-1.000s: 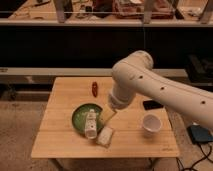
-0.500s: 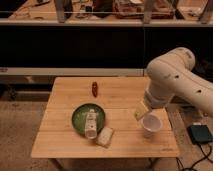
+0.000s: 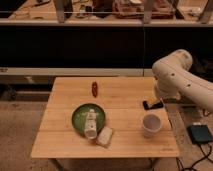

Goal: Move the arm in a circular motion

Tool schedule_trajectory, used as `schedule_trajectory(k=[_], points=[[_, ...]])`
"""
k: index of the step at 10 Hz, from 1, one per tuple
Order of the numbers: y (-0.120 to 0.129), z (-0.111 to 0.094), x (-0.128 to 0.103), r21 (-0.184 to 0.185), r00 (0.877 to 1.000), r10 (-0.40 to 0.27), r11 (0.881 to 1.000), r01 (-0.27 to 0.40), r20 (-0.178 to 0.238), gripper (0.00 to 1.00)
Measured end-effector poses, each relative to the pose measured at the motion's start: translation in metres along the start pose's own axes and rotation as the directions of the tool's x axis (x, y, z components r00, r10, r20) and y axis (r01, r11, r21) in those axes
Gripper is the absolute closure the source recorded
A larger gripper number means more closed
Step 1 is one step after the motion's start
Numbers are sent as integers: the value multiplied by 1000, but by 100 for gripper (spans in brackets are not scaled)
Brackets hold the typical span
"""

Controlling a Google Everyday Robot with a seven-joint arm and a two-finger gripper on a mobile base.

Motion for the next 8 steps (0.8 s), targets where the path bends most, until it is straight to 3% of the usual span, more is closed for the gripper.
schedule_trajectory(k=[2, 4, 7, 8], points=[[2, 30, 48, -50, 999, 35, 998, -36, -17, 20], [-16, 38, 87, -52, 999, 30, 998, -32, -38, 20], [-72, 38, 135, -9, 998, -24, 1000, 23, -65, 20], [-99, 32, 146, 31, 996, -50, 998, 53, -79, 20]])
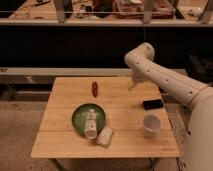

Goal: Move the arm in a circular motion

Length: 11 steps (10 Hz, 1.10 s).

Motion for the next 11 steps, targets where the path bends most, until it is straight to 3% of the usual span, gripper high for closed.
schedule_trajectory(k=[3, 5, 6, 7, 8, 9, 10, 11], points=[[-68, -31, 12, 98, 994, -101, 990, 105, -50, 20], [-116, -67, -2, 165, 976, -189, 965, 206, -111, 20], [-141, -88, -16, 205, 961, -230, 944, 258, -150, 20], [-173, -115, -43, 263, 942, -274, 910, 320, -195, 20], [-191, -133, -62, 303, 929, -297, 884, 355, -222, 20], [-205, -150, -80, 335, 916, -315, 860, 386, -247, 20], [-217, -171, -108, 372, 900, -336, 826, 423, -276, 20], [-213, -182, -133, 389, 895, -347, 811, 437, -281, 20]])
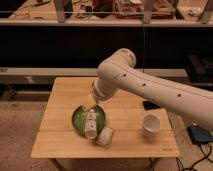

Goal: Move the arm in a circular motion

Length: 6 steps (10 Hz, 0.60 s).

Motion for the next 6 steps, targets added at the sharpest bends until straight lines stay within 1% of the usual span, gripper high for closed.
schedule_trajectory(k=[1, 2, 3, 4, 5, 6], points=[[2, -9, -17, -1, 1000, 1, 1000, -1, 9, 20], [13, -21, -42, -16, 999, 17, 1000, -16, 31, 20], [30, -36, -74, -51, 997, 41, 998, -38, 65, 20], [43, -46, -94, -80, 994, 63, 995, -56, 91, 20], [58, -58, -117, -117, 988, 96, 990, -81, 124, 20], [76, -70, -142, -166, 977, 140, 980, -113, 160, 20]])
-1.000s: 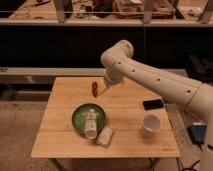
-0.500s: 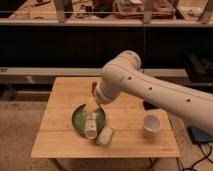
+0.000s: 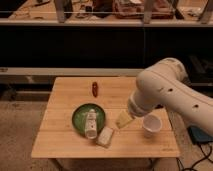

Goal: Move the arm in a circular motion

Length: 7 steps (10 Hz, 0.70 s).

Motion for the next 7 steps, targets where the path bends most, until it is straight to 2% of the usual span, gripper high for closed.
schedule_trajectory(k=[1, 2, 3, 4, 6, 7], points=[[23, -5, -20, -49, 999, 37, 998, -35, 37, 20], [43, -8, -31, -94, 996, 70, 994, -64, 57, 20], [73, -8, -40, -152, 990, 120, 982, -108, 70, 20], [111, 1, -42, -214, 982, 177, 964, -159, 68, 20], [157, 25, -26, -279, 973, 228, 938, -207, 45, 20], [183, 43, -7, -323, 969, 245, 919, -225, 25, 20]])
